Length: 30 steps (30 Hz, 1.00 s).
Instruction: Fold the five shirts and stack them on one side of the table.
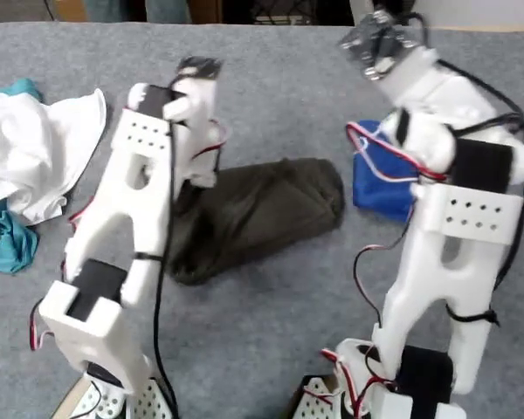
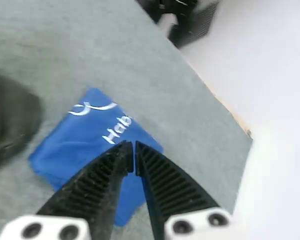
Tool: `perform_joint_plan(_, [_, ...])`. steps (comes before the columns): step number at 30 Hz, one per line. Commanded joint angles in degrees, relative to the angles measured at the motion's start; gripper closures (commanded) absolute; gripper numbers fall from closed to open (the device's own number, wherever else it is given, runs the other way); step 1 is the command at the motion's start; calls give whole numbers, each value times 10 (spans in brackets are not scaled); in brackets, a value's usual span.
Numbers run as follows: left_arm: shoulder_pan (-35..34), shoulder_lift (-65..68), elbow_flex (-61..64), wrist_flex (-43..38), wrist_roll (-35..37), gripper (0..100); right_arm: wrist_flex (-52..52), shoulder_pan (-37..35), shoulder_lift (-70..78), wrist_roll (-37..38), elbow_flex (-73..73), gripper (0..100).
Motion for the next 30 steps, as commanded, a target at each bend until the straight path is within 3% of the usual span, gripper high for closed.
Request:
perform_joint_plan(1, [51, -27, -47, -41, 40, 970, -34, 35, -16, -1, 0, 980])
perform_joint_plan(10, [166, 10, -51, -164, 102, 970, -111, 128, -16, 16, 35, 978])
perform_joint_plan(16, [206, 76, -79, -171, 107, 962, -112, 137, -16, 16, 35, 977])
perform_joint_plan(20, [209, 108, -125, -171, 107, 809, -112, 134, -16, 11, 35, 977])
perform_joint_plan(23, [199, 121, -151, -155, 134, 685, -102, 102, -17, -22, 49, 977])
perform_joint_plan(27, [122, 114, -228, -92, 128, 709, -77, 97, -16, -52, 53, 976])
perform_joint_plan(30, [27, 114, -280, -11, 85, 811, -33, 48, -13, -56, 59, 976])
